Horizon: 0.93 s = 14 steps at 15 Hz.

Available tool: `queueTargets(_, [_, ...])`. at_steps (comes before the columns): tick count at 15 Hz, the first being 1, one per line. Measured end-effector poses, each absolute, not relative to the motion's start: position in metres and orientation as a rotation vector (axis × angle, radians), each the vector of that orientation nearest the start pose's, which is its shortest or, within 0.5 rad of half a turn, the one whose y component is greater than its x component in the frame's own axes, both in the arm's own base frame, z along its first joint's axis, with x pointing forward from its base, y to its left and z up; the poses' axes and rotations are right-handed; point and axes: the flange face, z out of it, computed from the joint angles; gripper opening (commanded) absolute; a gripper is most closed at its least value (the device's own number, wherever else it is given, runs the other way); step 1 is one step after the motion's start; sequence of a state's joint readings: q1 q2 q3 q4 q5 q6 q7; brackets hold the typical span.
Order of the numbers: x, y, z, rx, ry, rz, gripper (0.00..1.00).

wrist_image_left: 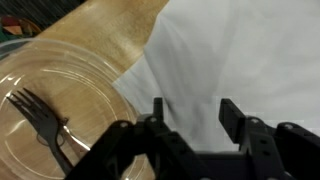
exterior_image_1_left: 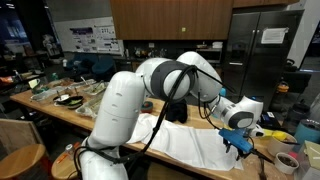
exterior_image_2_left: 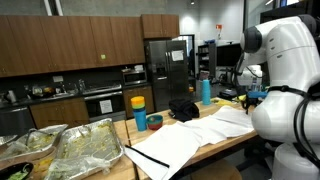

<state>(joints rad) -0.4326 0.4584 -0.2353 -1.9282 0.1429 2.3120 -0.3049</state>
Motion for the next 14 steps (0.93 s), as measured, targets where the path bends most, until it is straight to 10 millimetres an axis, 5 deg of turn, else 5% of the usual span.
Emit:
queueTargets(4, [0.488, -0.382, 0.249, -3.026, 0.710, 0.077, 0.01])
queueTargets(14, [0.485, -0.392, 0.257, -2.952, 0.793, 0.026, 0.00])
